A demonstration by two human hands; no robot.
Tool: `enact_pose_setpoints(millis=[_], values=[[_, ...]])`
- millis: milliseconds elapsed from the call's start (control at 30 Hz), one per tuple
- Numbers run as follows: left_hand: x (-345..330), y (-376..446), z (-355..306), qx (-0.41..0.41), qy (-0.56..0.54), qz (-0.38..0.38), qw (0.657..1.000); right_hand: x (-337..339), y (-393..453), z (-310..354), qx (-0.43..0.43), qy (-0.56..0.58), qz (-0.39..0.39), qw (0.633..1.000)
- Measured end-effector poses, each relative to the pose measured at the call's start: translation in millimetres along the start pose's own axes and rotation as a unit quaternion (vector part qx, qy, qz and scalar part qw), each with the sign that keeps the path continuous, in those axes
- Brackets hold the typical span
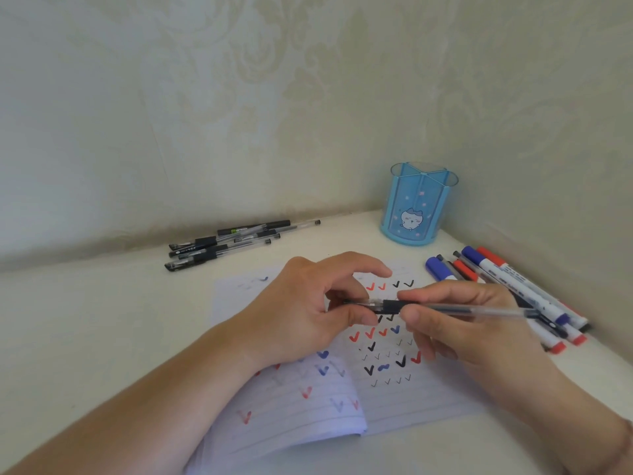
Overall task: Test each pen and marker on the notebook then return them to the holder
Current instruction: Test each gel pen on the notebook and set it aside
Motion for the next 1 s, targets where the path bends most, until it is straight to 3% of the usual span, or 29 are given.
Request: enact_pose_setpoints(millis=[433, 567, 633, 700, 767, 867, 933, 1000], values=[[5, 1, 2, 0.008, -0.063, -0.017, 0.998, -4, -8, 15, 0.071, -0.014, -0.032, 0.997], [4, 5, 2, 0.019, -0.067, -0.013, 0.998, 0, -1, 28, 0.176, -0.066, -0.043, 0.981], [8, 7, 9, 0.022, -0.024, -0.008, 0.999, 12, -2, 31, 0.226, -0.098, -0.080, 0.966], [28, 8, 25, 0.026, 0.063, -0.052, 0.996, 29, -2, 32, 0.225, -0.122, -0.120, 0.959], [63, 7, 45, 0.056, 0.158, -0.142, 0.975, 56, -1, 25, 0.172, -0.199, -0.195, 0.945], [110, -6, 74, 0.203, 0.340, -0.208, 0.895, 95, 1, 8, 0.054, -0.367, -0.281, 0.885], [130, -20, 84, 0.288, 0.384, -0.229, 0.847, 107, 6, -5, -0.015, -0.460, -0.273, 0.845], [139, -30, 89, 0.325, 0.393, -0.246, 0.824, 108, 12, -15, -0.051, -0.506, -0.239, 0.827]])
Point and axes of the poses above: each hand's wrist, its own y-axis towards the middle knuckle, its own x-axis out of the back of the hand, z = x × y, the point moved 9 cm from there along y, towards the middle knuckle, and after that the axes turned 12 degrees about -y, right-handed, at the moved point
